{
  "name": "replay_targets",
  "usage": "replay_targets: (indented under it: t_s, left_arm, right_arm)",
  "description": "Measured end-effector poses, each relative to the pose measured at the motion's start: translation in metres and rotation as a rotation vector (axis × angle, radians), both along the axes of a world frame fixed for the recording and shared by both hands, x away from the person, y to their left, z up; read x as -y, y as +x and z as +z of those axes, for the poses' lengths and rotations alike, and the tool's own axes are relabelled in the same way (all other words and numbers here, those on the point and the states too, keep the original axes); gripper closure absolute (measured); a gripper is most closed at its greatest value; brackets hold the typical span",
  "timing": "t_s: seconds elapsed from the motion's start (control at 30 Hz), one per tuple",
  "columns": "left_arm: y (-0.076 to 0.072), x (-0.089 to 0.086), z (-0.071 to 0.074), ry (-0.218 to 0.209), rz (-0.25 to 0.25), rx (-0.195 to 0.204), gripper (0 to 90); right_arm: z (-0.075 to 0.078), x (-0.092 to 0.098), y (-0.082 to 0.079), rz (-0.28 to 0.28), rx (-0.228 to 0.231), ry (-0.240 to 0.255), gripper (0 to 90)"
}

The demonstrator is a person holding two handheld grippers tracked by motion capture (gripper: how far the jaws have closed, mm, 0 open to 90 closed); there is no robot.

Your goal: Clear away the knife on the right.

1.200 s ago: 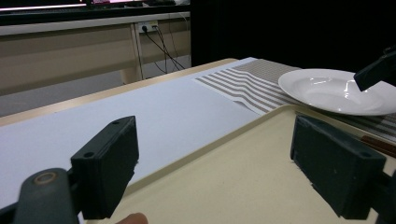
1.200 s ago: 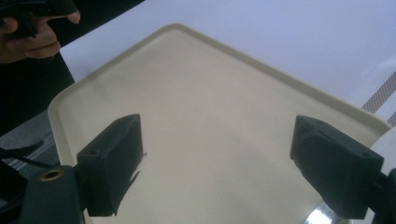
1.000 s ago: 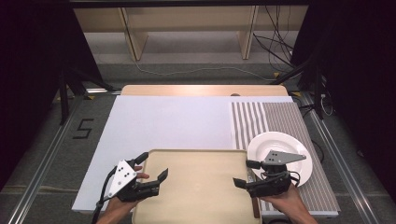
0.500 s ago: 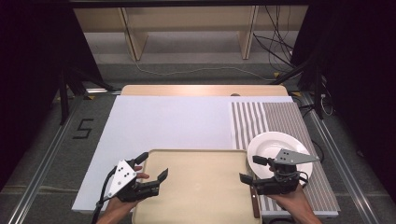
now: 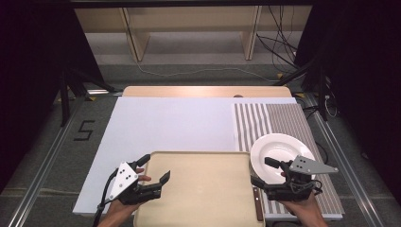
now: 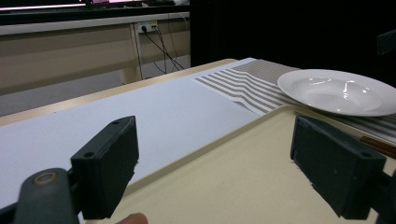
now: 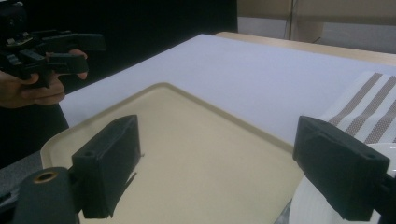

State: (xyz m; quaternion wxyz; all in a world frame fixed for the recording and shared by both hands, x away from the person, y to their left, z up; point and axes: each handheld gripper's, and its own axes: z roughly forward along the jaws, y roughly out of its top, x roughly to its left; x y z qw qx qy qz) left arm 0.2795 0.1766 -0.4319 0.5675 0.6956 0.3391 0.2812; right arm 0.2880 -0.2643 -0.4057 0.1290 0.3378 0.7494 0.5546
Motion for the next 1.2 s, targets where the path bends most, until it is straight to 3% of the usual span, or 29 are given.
replay_targets:
  t_s: [0.57, 1.2]
  left_arm:
    - [-0.0001, -0.0005, 0.0002, 0.0, 0.001, 0.002, 15.0]
    - [0.0002, -0.0005, -0.0002, -0.001, 0.003, 0.0, 15.0]
  right_arm:
    - [0.0023, 0.0069, -0.0074, -0.027, 0.041, 0.015, 16.1]
    - [0.0016, 0.0048, -0.0053, -0.027, 0.041, -0.003, 16.1]
